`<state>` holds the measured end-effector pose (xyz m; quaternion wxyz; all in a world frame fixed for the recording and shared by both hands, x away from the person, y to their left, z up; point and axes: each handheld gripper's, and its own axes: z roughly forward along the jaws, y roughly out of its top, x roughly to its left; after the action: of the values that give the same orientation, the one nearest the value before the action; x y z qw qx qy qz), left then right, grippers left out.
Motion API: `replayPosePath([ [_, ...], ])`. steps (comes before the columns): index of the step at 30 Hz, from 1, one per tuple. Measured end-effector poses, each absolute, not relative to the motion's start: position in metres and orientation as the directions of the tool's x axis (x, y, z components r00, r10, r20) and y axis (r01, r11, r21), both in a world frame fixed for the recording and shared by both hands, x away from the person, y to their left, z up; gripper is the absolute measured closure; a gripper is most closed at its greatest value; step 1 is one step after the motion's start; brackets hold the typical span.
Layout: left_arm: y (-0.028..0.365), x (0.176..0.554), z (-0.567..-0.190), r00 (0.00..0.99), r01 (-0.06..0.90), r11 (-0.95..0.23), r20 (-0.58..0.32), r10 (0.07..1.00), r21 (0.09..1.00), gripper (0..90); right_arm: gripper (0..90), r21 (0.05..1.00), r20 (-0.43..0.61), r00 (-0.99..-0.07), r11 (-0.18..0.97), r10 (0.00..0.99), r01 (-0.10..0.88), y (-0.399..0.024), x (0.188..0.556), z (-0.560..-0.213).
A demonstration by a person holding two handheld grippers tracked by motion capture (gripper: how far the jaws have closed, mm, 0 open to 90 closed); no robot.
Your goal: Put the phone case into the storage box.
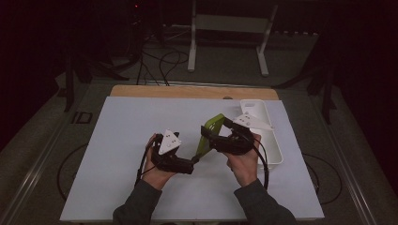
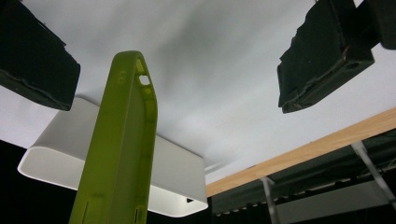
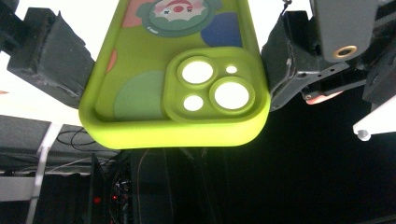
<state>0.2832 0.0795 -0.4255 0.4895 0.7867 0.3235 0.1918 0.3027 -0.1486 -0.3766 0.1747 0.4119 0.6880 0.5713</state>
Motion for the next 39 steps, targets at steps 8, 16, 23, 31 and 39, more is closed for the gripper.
replayPosePath([
  [8, 0.083, 0.283, -0.426, 0.727, 0.319, -0.331, -0.005, 0.686, 0.888, 0.0, 16.0, 0.930, 0.224, -0.593, 0.013, 0.774, 0.368, -0.149, 0.305, -0.374],
  [16, 0.091, 0.282, -0.429, 0.728, 0.312, -0.337, 0.004, 0.686, 0.888, 0.0, 16.0, 0.932, 0.215, -0.593, 0.020, 0.776, 0.363, -0.150, 0.308, -0.368],
  [23, 0.100, 0.282, -0.430, 0.724, 0.313, -0.325, -0.003, 0.689, 0.893, 0.0, 16.0, 0.931, 0.213, -0.589, 0.021, 0.780, 0.364, -0.151, 0.311, -0.365],
  [31, 0.109, 0.282, -0.432, 0.718, 0.316, -0.320, -0.005, 0.696, 0.893, 0.0, 16.0, 0.926, 0.228, -0.573, 0.007, 0.787, 0.378, -0.155, 0.317, -0.366],
  [39, 0.120, 0.281, -0.435, 0.709, 0.317, -0.304, -0.012, 0.705, 0.898, 0.0, 16.1, 0.927, 0.221, -0.563, 0.009, 0.796, 0.376, -0.159, 0.319, -0.363],
])
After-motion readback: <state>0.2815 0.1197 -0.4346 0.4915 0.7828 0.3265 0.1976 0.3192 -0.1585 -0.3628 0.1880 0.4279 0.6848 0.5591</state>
